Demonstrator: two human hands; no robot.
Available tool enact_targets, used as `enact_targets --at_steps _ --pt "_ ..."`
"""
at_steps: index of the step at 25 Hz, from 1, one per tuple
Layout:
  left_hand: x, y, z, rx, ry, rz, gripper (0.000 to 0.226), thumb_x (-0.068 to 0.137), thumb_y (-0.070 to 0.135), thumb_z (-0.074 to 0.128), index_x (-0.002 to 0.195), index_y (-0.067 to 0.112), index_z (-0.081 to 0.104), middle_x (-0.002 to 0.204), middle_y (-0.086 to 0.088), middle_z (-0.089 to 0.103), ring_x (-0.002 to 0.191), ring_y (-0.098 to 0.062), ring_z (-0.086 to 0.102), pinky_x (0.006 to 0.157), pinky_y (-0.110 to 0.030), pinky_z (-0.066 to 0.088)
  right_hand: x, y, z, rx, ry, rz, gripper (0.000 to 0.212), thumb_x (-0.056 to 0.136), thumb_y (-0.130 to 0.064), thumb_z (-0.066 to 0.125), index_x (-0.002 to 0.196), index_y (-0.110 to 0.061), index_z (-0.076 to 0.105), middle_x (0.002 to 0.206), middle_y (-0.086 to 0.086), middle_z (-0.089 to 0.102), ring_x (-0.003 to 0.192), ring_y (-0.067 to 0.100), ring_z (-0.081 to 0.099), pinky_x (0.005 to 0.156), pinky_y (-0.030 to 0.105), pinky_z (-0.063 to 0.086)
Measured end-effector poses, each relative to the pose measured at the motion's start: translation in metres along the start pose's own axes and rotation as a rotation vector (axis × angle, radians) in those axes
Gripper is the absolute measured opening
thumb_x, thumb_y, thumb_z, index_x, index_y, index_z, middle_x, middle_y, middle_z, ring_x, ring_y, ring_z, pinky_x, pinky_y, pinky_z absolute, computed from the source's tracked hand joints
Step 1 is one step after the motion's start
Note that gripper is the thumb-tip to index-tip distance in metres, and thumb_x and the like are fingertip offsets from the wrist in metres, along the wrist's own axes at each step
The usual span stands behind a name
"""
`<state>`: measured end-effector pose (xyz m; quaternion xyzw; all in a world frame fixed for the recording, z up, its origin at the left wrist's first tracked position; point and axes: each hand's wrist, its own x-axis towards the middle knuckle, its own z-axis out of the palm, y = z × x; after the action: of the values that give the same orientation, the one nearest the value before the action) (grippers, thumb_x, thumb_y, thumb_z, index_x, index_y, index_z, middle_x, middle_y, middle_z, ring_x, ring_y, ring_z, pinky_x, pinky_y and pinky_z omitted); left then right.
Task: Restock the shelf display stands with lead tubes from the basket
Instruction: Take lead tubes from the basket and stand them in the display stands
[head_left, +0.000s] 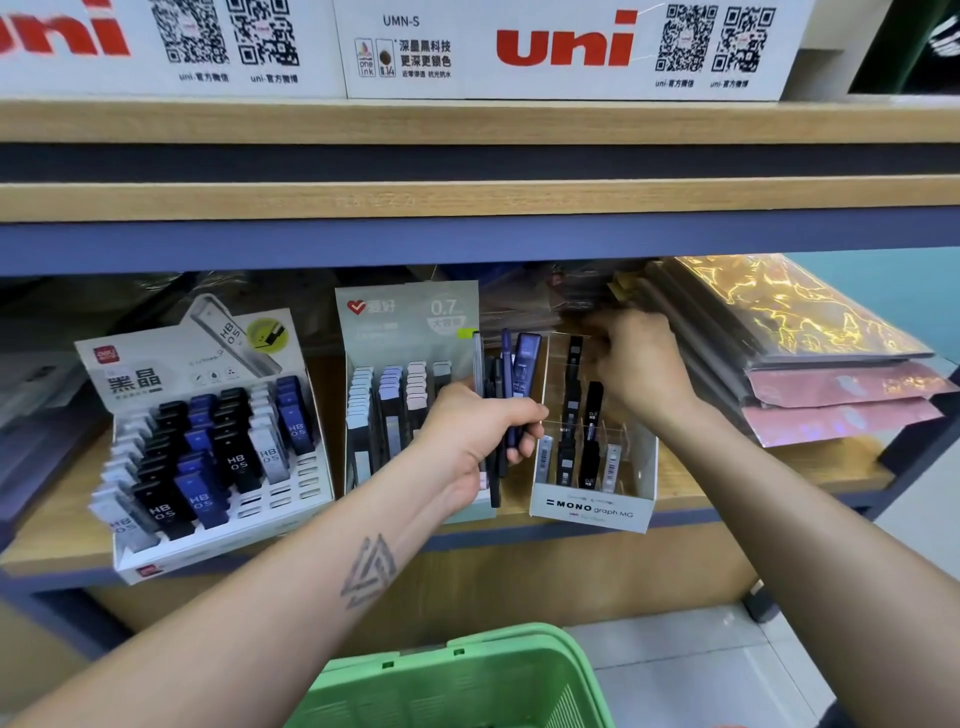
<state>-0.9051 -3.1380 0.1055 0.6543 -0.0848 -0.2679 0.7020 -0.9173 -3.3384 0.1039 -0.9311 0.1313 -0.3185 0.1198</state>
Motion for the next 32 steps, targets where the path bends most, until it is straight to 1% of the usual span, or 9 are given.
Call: enact_targets --at_steps 3,5,7,13,16,22,25,29,32 --pt "-0.002 -0.001 0.0 0.008 -0.004 -0.002 0.008 0.083 -0.001 0.073 0.086 -0.006 0.067 0.069 -0.018 0.066 0.051 -0.019 0.054 0.043 -0.022 0.039 -0.005 -0.018 -0.018 0.286 -0.038 0.085 0.022 0.094 -0.011 0.064 0.112 -0.015 0.075 0.103 0.002 0.076 0.092 0.018 0.071 0.082 0.034 0.059" --pt "-0.005 -0.001 -0.001 0.012 -0.008 -0.002 0.01 0.082 -0.002 0.074 0.089 -0.007 0.067 0.069 -0.018 0.066 0.05 -0.02 0.054 0.042 -0.023 0.038 -0.014 -0.037 -0.033 0.701 -0.209 0.2 0.019 0.095 -0.02 0.068 0.112 -0.014 0.073 0.095 0.003 0.077 0.082 0.018 0.073 0.074 0.032 0.06" --pt "-0.007 -0.002 -0.002 0.016 -0.025 -0.003 0.014 0.082 -0.003 0.074 0.093 -0.008 0.068 0.069 -0.02 0.065 0.051 -0.021 0.054 0.041 -0.023 0.038 -0.026 -0.048 -0.04 0.866 -0.345 0.234 0.02 0.093 -0.018 0.072 0.112 -0.011 0.071 0.087 0.008 0.077 0.073 0.018 0.073 0.066 0.027 0.059" --pt "-0.023 0.002 -0.012 -0.002 -0.116 -0.015 0.009 0.087 0.001 0.072 0.095 -0.001 0.068 0.077 -0.023 0.068 0.054 -0.022 0.057 0.044 -0.022 0.039 -0.036 -0.044 -0.049 1.031 -0.296 0.356 0.022 0.09 0.002 0.068 0.111 -0.003 0.07 0.081 0.017 0.075 0.068 0.019 0.068 0.062 0.025 0.055" --pt "-0.029 0.004 -0.025 -0.019 -0.11 -0.018 0.007 0.088 0.001 0.069 0.093 0.003 0.064 0.081 -0.027 0.068 0.052 -0.02 0.053 0.045 -0.022 0.037 -0.039 -0.044 -0.052 1.047 -0.328 0.317 0.025 0.091 -0.001 0.07 0.115 -0.003 0.069 0.083 0.016 0.076 0.071 0.02 0.071 0.066 0.026 0.059" --pt "-0.046 0.008 -0.056 -0.157 -0.183 -0.137 0.007 0.089 0.002 0.066 0.094 -0.002 0.067 0.088 -0.028 0.068 0.048 -0.012 0.049 0.042 -0.016 0.039 -0.043 -0.065 -0.051 1.281 -0.499 0.175 0.029 0.093 0.006 0.061 0.122 0.003 0.062 0.11 0.024 0.072 0.082 0.023 0.069 0.067 0.024 0.058" --pt "-0.056 0.012 -0.071 -0.153 -0.229 -0.166 0.014 0.091 0.004 0.064 0.102 -0.004 0.068 0.095 -0.03 0.068 0.047 -0.011 0.048 0.041 -0.015 0.038 -0.044 -0.079 -0.044 1.377 -0.532 0.155 0.029 0.091 0.005 0.064 0.12 0.001 0.065 0.104 0.027 0.069 0.077 0.021 0.067 0.068 0.025 0.059" --pt "-0.066 0.021 -0.095 -0.033 -0.103 -0.097 0.015 0.086 0.001 0.069 0.1 -0.002 0.065 0.084 -0.025 0.069 0.047 -0.016 0.049 0.038 -0.018 0.036 -0.042 -0.105 -0.036 1.39 -0.505 0.195 0.022 0.087 0.004 0.069 0.109 0.004 0.07 0.083 0.017 0.07 0.063 0.018 0.063 0.058 0.023 0.057" --pt "-0.073 0.028 -0.117 0.088 0.011 -0.054 0.009 0.084 0.002 0.074 0.088 0.001 0.065 0.07 -0.02 0.066 0.044 -0.016 0.049 0.037 -0.019 0.035 -0.041 -0.124 -0.033 1.332 -0.501 0.166 0.021 0.087 0.004 0.07 0.107 0.008 0.068 0.082 0.018 0.069 0.062 0.019 0.064 0.057 0.024 0.057"
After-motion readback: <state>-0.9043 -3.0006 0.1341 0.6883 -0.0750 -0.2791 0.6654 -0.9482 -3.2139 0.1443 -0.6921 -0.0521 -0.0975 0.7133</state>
